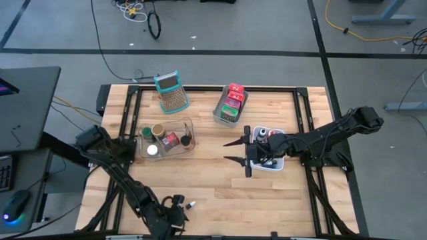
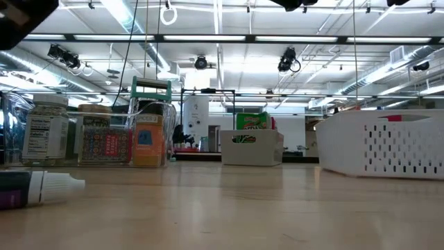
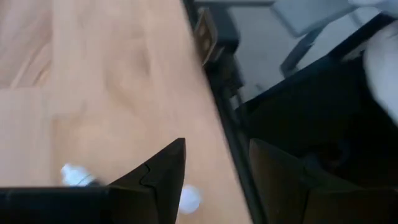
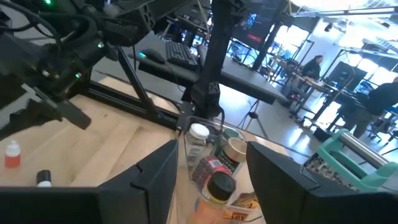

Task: Pick & Place Kitchen Items
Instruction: Put the orange food coloring bottle into the white bin

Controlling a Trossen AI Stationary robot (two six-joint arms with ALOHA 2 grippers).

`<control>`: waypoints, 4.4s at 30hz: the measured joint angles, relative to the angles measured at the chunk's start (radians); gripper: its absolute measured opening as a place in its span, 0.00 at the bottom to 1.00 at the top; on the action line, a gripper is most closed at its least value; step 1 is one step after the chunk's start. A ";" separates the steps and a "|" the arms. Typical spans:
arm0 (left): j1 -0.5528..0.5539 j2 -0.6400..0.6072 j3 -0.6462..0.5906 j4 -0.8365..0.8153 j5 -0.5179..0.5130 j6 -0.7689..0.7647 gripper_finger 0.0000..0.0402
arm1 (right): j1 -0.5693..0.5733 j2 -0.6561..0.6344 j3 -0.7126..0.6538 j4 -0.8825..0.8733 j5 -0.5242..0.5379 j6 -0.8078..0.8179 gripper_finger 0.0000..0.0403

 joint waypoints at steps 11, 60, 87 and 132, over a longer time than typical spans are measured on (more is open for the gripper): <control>-0.002 0.000 0.000 -0.107 -0.016 -0.051 0.47 | 0.000 0.000 0.000 0.000 0.000 0.000 0.50; -0.002 0.113 -0.271 0.492 -0.004 0.089 0.40 | 0.000 0.001 0.000 -0.043 0.000 0.107 0.50; 0.331 -0.193 -0.271 0.630 -0.184 1.106 0.21 | -0.067 0.001 0.000 -0.043 -0.043 0.361 0.50; 0.483 -0.227 -0.270 0.991 0.228 1.411 0.22 | -0.075 0.198 0.000 0.436 -0.584 0.604 0.45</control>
